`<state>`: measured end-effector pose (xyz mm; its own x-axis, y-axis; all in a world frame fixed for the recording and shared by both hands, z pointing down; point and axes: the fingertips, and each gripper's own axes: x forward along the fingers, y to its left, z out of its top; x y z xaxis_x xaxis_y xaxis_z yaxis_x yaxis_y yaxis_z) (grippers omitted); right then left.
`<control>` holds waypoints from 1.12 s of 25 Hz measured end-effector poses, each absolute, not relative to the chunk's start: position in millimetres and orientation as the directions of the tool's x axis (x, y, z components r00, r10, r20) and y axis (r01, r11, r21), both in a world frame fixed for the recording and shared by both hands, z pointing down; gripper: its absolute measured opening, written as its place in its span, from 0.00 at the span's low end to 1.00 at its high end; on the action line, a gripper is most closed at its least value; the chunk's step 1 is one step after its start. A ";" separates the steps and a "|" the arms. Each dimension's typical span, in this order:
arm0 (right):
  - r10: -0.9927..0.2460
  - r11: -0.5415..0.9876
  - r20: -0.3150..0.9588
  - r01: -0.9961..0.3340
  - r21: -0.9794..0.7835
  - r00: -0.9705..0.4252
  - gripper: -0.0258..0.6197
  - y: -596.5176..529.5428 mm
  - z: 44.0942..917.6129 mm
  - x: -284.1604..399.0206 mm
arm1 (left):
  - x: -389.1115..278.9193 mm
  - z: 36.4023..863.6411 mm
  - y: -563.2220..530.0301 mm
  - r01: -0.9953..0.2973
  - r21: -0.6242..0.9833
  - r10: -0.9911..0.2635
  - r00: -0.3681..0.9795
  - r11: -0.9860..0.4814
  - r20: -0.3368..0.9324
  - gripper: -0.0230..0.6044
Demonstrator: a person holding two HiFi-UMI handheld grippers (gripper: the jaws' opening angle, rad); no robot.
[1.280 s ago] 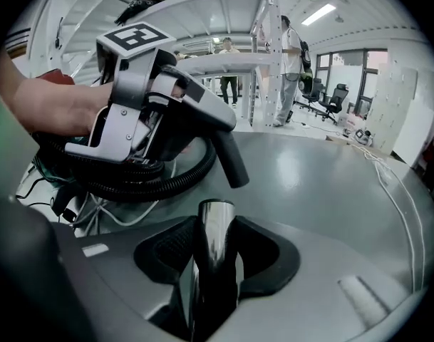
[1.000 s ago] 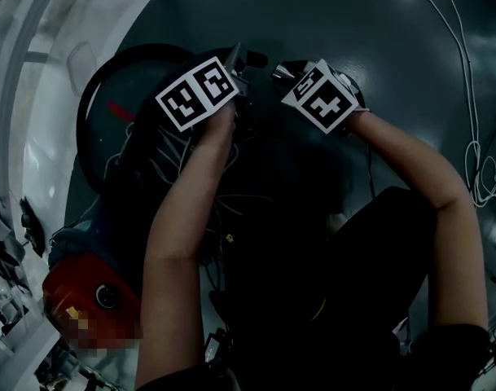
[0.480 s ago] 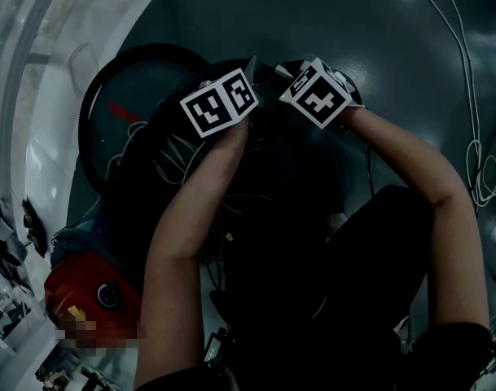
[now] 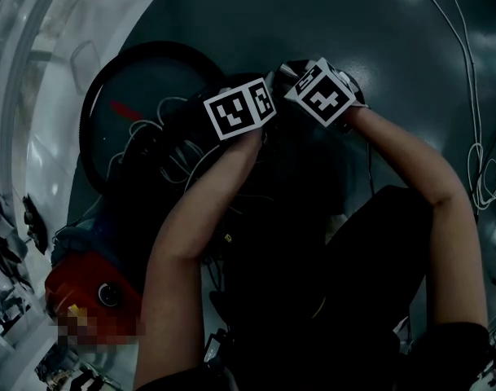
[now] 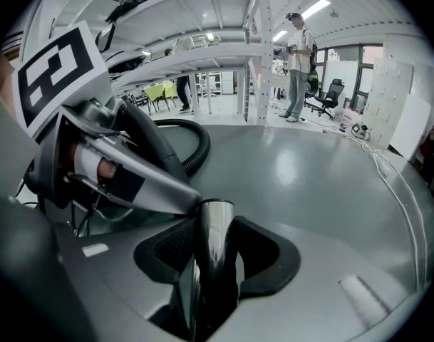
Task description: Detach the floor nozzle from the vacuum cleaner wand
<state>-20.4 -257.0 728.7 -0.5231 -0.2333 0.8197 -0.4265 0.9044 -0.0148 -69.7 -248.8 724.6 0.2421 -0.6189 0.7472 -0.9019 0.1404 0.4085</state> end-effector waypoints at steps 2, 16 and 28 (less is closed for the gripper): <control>-0.238 0.904 0.818 -0.427 -0.010 -0.524 0.31 -258.4 727.7 -18.9 | -71.0 728.1 -245.6 -0.887 0.423 -0.599 0.240 0.185 0.764 0.43; -0.275 0.893 0.792 -0.449 0.001 -0.545 0.28 -265.0 716.1 -5.4 | -46.9 737.2 -209.0 -0.666 0.642 -0.483 0.448 0.381 0.752 0.36; -0.054 0.965 0.768 -0.231 -0.124 -0.638 0.30 -221.5 717.4 -14.1 | -51.3 734.8 -222.2 -0.660 0.665 -0.517 0.456 0.350 0.725 0.41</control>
<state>-14.1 -221.5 717.4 -0.6378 -0.0538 0.7684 -0.2308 0.9651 -0.1239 -51.3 -222.2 734.8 0.4556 -0.5171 0.7246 -0.6596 0.3505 0.6649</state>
